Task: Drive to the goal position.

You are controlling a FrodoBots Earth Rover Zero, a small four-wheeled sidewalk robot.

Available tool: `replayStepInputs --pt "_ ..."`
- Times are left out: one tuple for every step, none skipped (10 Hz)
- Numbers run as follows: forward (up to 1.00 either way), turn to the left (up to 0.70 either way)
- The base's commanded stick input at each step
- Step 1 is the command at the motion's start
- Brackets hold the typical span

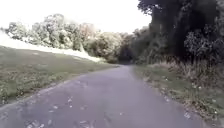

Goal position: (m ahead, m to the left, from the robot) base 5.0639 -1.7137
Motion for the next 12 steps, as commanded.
replayStepInputs --pt "1.00 0.00" --pt "1.00 0.00" --pt "1.00 0.00" --pt "1.00 0.00" --pt "1.00 0.00" --pt "1.00 0.00" --pt "1.00 0.00" --pt "1.00 0.00" --pt "1.00 0.00" --pt "1.00 0.00" --pt "1.00 0.00" --pt "1.00 0.00"
